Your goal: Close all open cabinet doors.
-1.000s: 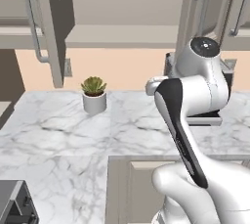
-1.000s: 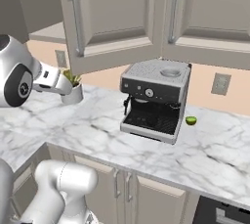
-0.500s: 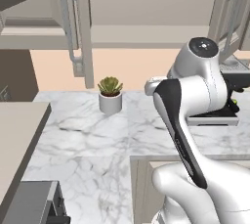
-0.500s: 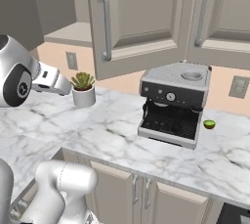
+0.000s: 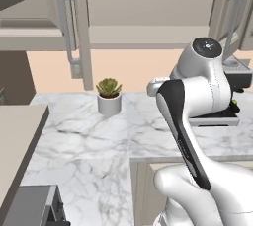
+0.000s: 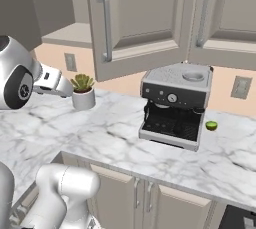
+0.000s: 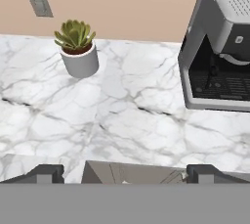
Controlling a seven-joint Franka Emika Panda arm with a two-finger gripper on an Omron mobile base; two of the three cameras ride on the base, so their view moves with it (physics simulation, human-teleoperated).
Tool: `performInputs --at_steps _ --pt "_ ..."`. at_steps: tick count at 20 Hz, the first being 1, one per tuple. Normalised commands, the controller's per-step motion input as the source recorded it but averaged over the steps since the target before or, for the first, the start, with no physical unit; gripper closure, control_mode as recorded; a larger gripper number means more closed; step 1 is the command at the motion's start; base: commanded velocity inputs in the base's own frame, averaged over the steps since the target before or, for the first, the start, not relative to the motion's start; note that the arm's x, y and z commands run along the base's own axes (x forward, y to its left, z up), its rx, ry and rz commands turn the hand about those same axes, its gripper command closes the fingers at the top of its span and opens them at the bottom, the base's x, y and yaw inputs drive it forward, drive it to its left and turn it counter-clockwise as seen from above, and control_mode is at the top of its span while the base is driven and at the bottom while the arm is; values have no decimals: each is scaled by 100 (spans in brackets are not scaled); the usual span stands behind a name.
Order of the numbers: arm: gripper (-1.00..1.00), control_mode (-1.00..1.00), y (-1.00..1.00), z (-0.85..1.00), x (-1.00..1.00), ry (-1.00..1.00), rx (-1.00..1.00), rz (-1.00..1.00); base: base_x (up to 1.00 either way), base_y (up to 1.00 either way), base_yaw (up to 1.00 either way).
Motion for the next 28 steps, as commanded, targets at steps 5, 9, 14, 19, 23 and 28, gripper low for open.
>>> performInputs --at_steps 5,9,14,19,23,28 --pt "-100 100 0 0 0 0 0 0 5 8 -2" --pt "-100 100 0 0 0 0 0 0 0 0 0" --pt "-100 100 0 0 0 0 0 0 0 0 0" --pt "-100 -100 0 0 0 0 0 0 0 0 0" --pt "-100 -100 0 0 0 0 0 0 0 0 0" --pt "-100 -100 0 0 0 0 0 0 0 0 0"
